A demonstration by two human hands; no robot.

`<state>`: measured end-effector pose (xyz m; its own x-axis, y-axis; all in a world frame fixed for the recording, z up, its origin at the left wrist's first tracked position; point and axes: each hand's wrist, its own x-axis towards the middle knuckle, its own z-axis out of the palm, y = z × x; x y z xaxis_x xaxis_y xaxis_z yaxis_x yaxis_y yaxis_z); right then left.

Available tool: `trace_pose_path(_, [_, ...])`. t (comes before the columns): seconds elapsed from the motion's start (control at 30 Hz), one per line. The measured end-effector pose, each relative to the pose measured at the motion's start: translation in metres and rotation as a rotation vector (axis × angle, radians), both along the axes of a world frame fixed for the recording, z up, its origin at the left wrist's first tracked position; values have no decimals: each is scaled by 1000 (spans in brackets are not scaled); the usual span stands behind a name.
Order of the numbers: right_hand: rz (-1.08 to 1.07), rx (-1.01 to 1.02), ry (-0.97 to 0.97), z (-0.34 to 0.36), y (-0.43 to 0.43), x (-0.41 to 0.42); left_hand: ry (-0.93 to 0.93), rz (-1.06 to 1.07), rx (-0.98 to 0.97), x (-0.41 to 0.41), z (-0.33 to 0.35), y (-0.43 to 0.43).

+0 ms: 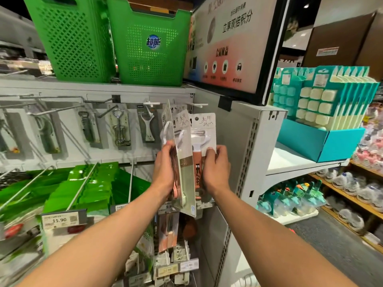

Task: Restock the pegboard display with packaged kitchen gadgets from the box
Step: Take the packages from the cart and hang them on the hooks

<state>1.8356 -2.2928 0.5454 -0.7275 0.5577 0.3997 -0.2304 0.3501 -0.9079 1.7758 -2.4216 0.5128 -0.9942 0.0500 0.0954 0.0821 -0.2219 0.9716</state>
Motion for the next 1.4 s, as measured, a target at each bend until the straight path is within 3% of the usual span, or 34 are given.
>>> trace_pose_path(0.53, [4,-12,23,-4,3,-31,74,95,-1,2,11,6])
trace_pose_path(0.77, [24,17,-127,-1,4,-53,32,115,-23,-3,18,0])
trace_pose_path(0.87, [-132,73,-170,2,0,-53,43,132,-36,0,16,-2])
trace_pose_path(0.93, [-240,128,-52,5,-4,-42,46,140,-33,3,14,-4])
trace_pose_path(1.0, [-117,155,94,8,-7,-29,49,138,-47,6,14,-4])
trace_pose_path(1.07, [31,247,113,6,-9,-17,56,139,-64,13,16,-3])
trace_pose_path(1.17, [77,412,114,-3,-7,-11,71,144,-76,22,21,-1])
trace_pose_path(1.4, [19,281,145,-11,-2,-7,79,164,-34,28,27,4])
